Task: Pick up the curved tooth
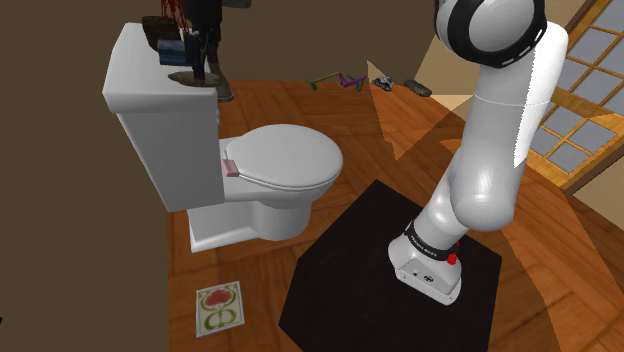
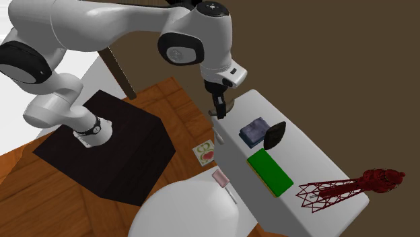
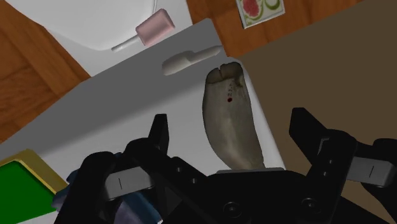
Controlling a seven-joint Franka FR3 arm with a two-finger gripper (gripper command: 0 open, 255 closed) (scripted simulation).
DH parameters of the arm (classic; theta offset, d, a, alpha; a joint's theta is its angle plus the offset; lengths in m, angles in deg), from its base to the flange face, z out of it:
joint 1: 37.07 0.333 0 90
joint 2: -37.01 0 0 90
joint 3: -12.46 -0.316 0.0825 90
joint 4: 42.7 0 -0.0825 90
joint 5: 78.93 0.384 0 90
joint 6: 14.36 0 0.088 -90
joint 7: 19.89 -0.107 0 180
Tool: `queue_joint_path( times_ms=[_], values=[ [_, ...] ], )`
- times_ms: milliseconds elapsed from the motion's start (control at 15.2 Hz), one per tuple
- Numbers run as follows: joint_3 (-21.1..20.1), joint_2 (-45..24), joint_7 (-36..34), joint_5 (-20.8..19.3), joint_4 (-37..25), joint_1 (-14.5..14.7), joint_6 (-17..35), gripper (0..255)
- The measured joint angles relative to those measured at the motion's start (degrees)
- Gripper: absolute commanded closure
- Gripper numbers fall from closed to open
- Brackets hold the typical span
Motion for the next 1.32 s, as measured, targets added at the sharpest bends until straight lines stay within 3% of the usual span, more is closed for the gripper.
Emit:
queue_joint_path(
  times_ms=[264, 330, 990, 1320],
  values=[
    [0.04, 0.18, -0.24, -0.05, 3.44, -0.13, 3.23, 0],
    [0.04, 0.20, -0.23, -0.05, 3.69, -0.15, 3.48, 255],
    [0.05, 0.17, -0.25, -0.07, 3.87, -0.16, 3.73, 255],
    [-0.01, -0.09, -0.06, -0.03, 0.61, 0.01, 0.72, 255]
  ],
)
